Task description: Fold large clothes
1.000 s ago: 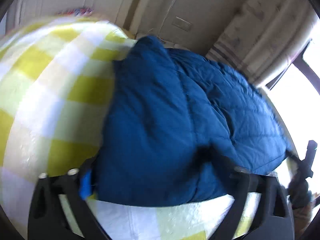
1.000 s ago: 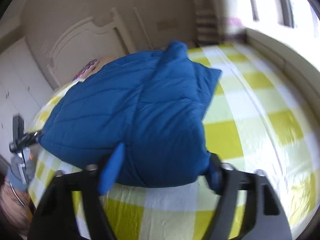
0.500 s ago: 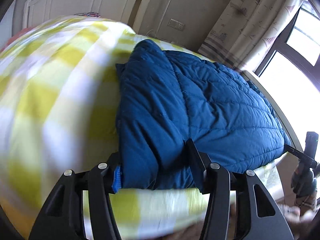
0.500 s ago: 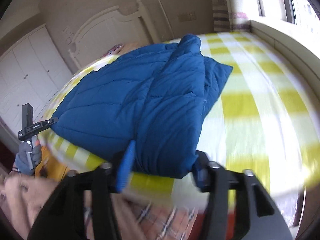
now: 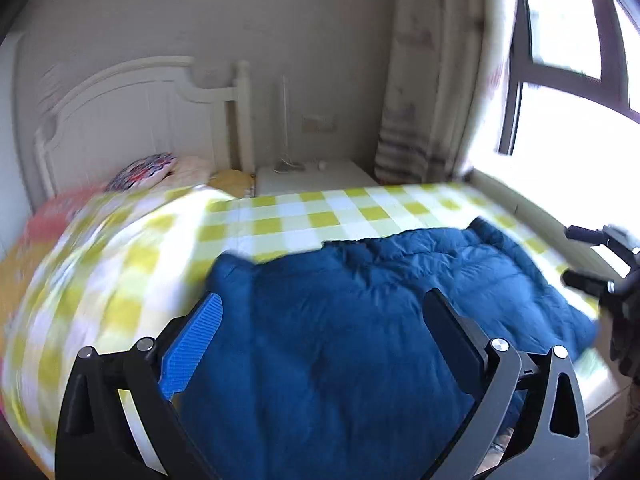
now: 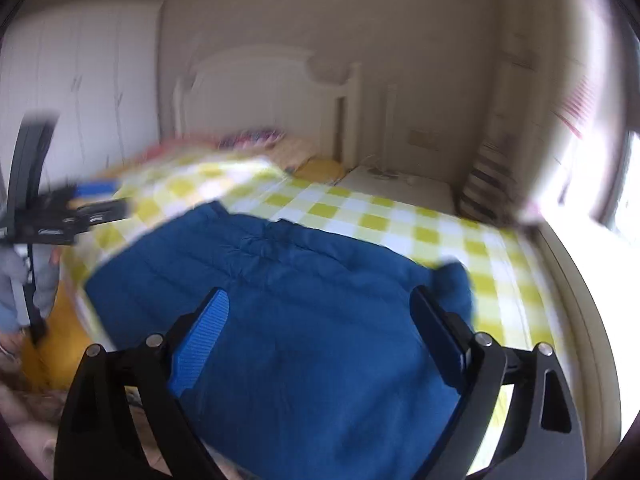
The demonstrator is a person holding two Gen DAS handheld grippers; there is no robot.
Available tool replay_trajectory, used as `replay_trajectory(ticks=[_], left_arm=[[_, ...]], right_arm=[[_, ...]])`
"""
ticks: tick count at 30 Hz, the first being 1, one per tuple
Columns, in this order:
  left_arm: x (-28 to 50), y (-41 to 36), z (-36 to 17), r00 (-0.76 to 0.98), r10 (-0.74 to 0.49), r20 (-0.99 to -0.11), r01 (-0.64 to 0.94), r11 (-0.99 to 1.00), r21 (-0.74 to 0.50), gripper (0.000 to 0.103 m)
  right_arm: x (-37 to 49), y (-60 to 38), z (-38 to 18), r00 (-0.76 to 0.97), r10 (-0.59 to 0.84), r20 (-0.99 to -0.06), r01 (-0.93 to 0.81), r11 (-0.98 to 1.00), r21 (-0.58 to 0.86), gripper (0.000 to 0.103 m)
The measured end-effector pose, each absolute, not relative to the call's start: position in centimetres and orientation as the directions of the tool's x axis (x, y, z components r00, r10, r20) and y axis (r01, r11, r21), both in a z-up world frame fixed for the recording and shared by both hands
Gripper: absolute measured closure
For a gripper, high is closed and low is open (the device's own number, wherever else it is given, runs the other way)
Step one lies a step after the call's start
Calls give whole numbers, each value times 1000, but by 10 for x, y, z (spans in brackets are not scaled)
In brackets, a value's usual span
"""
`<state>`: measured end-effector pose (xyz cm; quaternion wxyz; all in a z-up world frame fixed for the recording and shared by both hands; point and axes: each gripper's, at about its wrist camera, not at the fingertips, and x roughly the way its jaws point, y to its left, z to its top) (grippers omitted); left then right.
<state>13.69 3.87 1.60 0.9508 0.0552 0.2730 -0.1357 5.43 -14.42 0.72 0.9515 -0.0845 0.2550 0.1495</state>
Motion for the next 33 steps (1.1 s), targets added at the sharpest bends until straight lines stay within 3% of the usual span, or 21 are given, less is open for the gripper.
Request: replay_trajectory(ticks=[3,4,6,7,9,14,16,17,19,21,24,28,32,33], left_arm=[[200,5,-13,773,-118,-624,249,960,126,5],[221,-3,-33,747,-66,-662,233,958,168,5],[243,-3,-76,677,7,-736,235,945,225,4],[259,-3,-94,615,-20,-788,256,950,176,4],[263,8,-94,608,-80,-790,236,968,84,4],[257,6,-96,625,-64,-778,237,965,111,4],[255,7,-96,625,-72,-777,236,967,100,4],[254,8,-94,626,-75,-776,235,967,97,4],[258,6,-93,628,-76,-775,235,967,95,4],[257,7,-92,629,-78,-774,234,968,93,4],[258,10,-91,631,-77,-772,223,971,86,4],[258,9,-91,629,-79,-773,226,970,85,4],[257,8,-92,630,-82,-773,226,971,82,4],[257,8,-91,630,-83,-772,226,971,81,4]], right_arm=[[112,-102,-10,781,209,-589,-363,919,-156,12],[137,-92,-28,730,182,-658,-374,913,-162,12],[172,-82,-78,611,161,-775,-402,907,-128,11],[179,-86,-89,599,204,-774,-402,913,-70,9],[185,-97,-89,581,258,-772,-386,922,18,9],[185,-93,-80,563,239,-791,-402,916,-10,9],[195,-100,-61,620,198,-759,-360,932,-51,12],[203,-103,-54,654,152,-741,-318,944,-88,15],[225,-107,-46,676,120,-727,-276,956,-99,33],[256,-104,-56,638,117,-761,-276,957,-84,45],[279,-91,-81,596,77,-800,-293,948,-126,45],[292,-90,-74,537,86,-839,-295,951,-92,44],[302,-87,-52,602,95,-793,-256,963,-80,43],[305,-80,-57,605,90,-792,-266,959,-95,36]])
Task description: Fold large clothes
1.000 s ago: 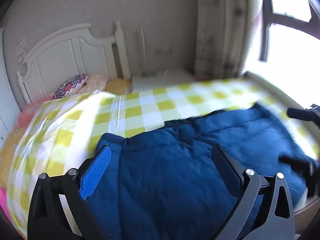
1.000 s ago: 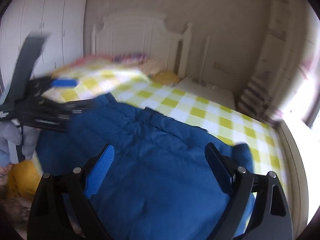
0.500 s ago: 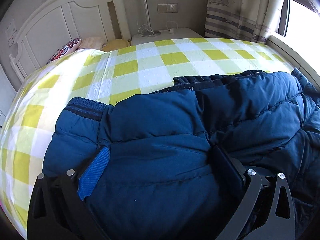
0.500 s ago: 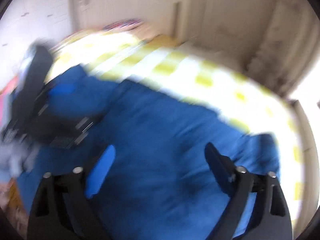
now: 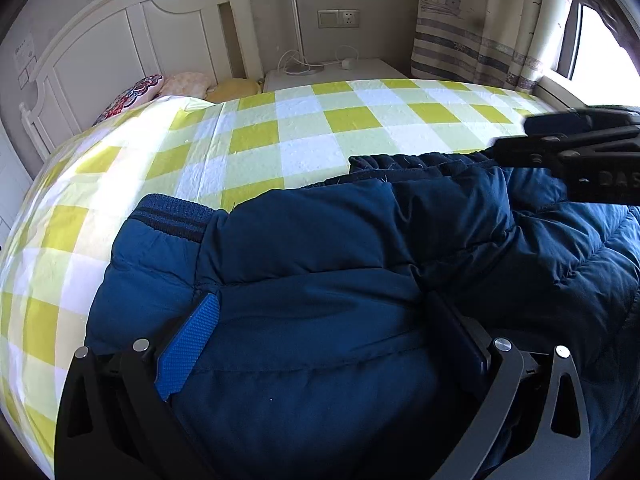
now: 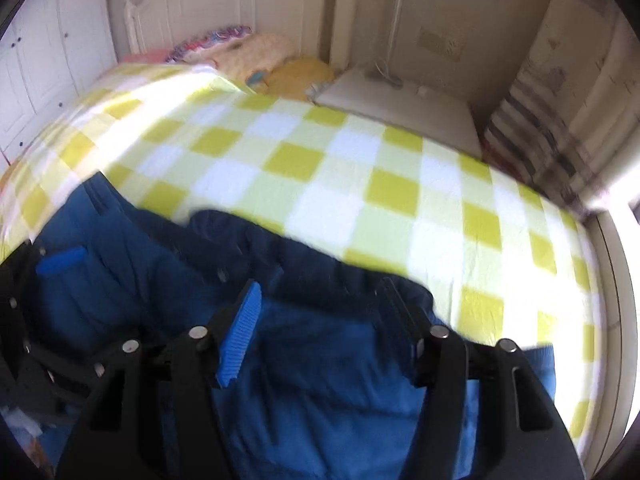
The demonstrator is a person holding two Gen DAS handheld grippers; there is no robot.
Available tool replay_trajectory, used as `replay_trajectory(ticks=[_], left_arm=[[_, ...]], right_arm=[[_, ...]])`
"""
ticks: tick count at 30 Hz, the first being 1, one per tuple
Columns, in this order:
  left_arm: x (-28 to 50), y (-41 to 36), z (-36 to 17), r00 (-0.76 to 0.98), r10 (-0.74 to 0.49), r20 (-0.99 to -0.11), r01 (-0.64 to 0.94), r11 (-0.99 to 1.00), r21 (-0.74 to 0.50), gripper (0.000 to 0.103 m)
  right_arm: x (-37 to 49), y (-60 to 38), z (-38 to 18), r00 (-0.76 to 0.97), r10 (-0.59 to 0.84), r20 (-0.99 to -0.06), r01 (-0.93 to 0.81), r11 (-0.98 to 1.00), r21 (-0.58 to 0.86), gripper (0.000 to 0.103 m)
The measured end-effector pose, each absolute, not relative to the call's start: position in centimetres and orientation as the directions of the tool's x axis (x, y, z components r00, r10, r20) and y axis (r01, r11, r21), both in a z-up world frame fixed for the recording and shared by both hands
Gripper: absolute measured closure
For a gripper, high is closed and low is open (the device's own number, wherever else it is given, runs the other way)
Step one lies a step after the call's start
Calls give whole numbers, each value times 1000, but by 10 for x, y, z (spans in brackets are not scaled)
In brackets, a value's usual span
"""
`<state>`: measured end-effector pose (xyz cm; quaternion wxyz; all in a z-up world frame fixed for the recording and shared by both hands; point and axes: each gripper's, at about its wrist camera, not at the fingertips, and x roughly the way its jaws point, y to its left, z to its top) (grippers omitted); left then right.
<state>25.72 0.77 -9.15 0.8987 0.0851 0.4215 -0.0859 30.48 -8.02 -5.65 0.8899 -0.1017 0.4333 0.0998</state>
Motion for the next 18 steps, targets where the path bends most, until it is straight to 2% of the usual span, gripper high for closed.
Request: replay_trajectory(ticks=[1,2,4,8,12,16,18], left_arm=[[257,7,-91,630,-83,-772,226,971,80,4],[257,7,-91,631,-84,-771,226,971,79,4],[257,9,-91,631,-90,-771,223,972,69,4],[257,8,-91,629,-95,-772,227,972,65,4],[257,8,-91,628,-99,-772,226,972,60,4],[257,8,-91,628,-100,-772,226,972,58,4],[257,8,-91,627,-106,-772,229,972,53,4]], right_arm=[[310,-75,-65,597,62,-800,-268,955,-126,30],[318,-67,-85,569,11,-822,-273,946,-176,28],[325,-71,-97,578,34,-816,-256,956,-142,23],[320,-98,-84,587,114,-802,-214,977,-19,23],[285,-137,-48,700,76,-710,-118,993,-10,21],[276,-184,-62,657,-48,-752,-11,997,-72,19],[280,-209,-86,619,54,-783,-13,998,58,17]])
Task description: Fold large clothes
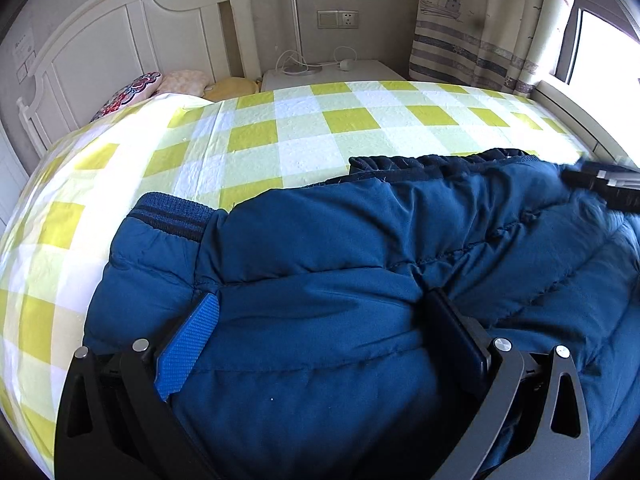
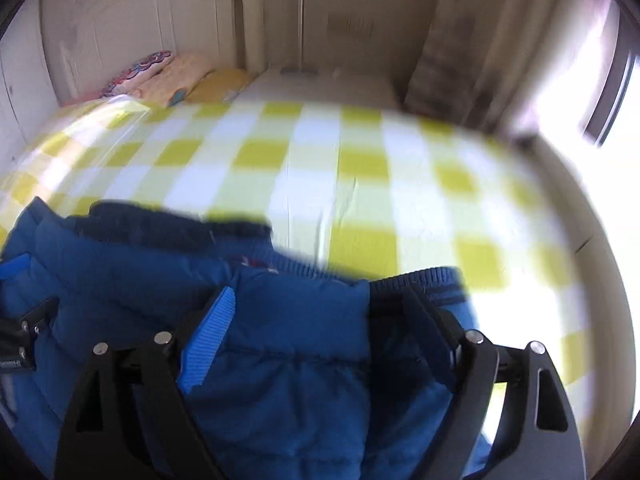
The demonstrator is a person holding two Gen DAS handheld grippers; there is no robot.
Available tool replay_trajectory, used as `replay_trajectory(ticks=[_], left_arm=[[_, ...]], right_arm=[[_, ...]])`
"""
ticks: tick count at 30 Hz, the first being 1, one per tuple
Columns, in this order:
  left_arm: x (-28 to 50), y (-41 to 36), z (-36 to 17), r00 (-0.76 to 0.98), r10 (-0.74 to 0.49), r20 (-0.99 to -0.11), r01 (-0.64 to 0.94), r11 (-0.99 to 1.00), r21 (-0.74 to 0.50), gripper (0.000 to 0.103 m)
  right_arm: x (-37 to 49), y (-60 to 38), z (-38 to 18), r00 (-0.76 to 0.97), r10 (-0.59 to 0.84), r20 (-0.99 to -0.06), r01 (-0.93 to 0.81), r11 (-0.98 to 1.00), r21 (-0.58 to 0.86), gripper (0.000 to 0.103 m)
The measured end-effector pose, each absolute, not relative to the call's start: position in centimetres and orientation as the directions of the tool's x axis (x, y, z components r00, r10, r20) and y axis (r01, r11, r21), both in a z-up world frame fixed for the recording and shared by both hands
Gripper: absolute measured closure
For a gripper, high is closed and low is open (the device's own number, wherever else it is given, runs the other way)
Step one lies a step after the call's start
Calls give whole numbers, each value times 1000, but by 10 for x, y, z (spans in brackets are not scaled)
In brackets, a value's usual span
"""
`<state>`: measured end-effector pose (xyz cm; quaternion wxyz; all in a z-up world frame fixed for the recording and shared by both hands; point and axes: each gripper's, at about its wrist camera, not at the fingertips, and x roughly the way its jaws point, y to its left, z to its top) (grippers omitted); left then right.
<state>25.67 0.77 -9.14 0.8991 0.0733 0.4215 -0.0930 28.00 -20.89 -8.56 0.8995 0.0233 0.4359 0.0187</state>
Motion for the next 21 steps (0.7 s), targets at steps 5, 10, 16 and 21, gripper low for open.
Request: replay_trajectory(ticks=[5,10,16,21], left_arm=[[259,6,-91,609,-97,-787,232,971,60,4],[260,-11,-51,597,-149,-788,260,965,14,4],[295,-69,-59,626,-106,-773,301,947,113,4],[316,-66,-93,549,-161,-820,307,952,18,4]], right_arm=[[286,-227,-96,614,149,-775,-8,983,183,15],[282,-229,-98,625,166,-763,-9,979,205,15],[280,-225,-97,634,147,-760,-5,983,186,15],[280,-225,-98,635,143,-759,1,983,186,15]])
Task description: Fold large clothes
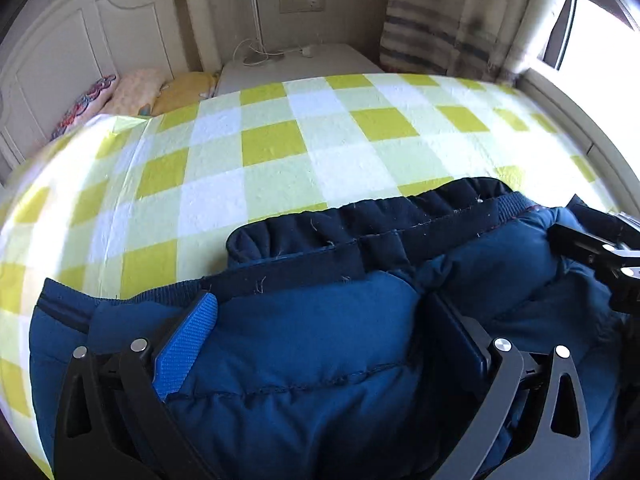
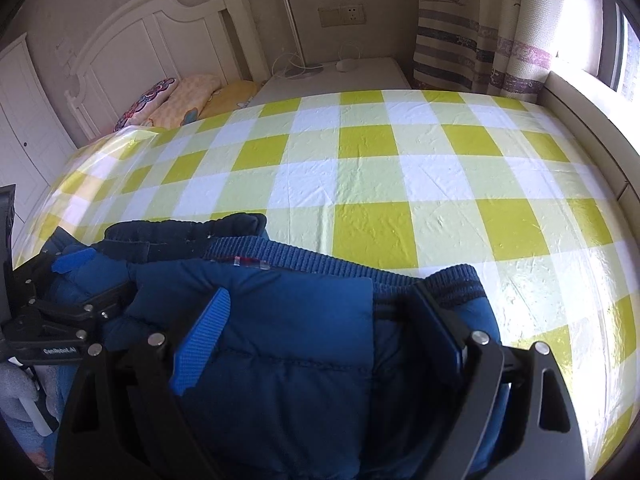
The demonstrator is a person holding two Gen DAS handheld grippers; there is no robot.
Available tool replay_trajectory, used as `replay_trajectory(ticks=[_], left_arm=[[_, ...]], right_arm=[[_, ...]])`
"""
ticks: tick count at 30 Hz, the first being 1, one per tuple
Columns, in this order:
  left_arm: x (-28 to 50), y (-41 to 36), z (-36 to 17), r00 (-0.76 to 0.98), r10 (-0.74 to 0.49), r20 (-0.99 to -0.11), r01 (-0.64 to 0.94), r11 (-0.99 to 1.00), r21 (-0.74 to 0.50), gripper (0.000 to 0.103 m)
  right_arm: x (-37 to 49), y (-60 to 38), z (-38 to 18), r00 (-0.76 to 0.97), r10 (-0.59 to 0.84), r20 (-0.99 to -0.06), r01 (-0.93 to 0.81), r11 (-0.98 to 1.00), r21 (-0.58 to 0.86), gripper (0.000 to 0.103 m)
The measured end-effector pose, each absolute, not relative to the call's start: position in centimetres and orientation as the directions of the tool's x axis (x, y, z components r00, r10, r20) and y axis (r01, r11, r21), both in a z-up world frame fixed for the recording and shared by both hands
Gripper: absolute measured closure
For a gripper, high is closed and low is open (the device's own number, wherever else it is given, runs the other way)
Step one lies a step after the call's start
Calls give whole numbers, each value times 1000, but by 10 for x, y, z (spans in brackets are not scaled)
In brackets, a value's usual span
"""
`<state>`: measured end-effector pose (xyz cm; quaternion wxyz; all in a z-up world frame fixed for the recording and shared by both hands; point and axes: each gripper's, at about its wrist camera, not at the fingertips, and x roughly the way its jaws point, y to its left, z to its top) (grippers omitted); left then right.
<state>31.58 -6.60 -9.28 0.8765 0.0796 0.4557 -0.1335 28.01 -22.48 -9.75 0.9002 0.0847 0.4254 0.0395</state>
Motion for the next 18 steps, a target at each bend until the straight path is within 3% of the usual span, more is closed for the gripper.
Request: replay_trajectory(ticks=[5,8,11,13,14,18], left_arm=[[312,-30,-65,581,-208,-787,268,962,-56,4],[309,16,-50,642,-117,-758,168,986,-10,4],[315,54,-82,592,-18,-806,94,994,47,4],[320,75,-97,548,-139,-825,86,990,-110,4],[320,79,-94,557,-147,-818,73,989,-128,4],[319,71,-93,579,-104,-809,72,994,-76,4]], right_arm=[[279,-226,-97,637,147,-757,0,982,191,15],[279,-227,-97,637,147,-757,1,982,191,15],[279,-227,-97,636,147,-757,1,981,192,15],[278,-227,-98,634,148,-759,2,981,193,15],[277,-226,-98,636,140,-759,3,983,184,15],[277,-226,-97,639,135,-758,5,984,179,15]])
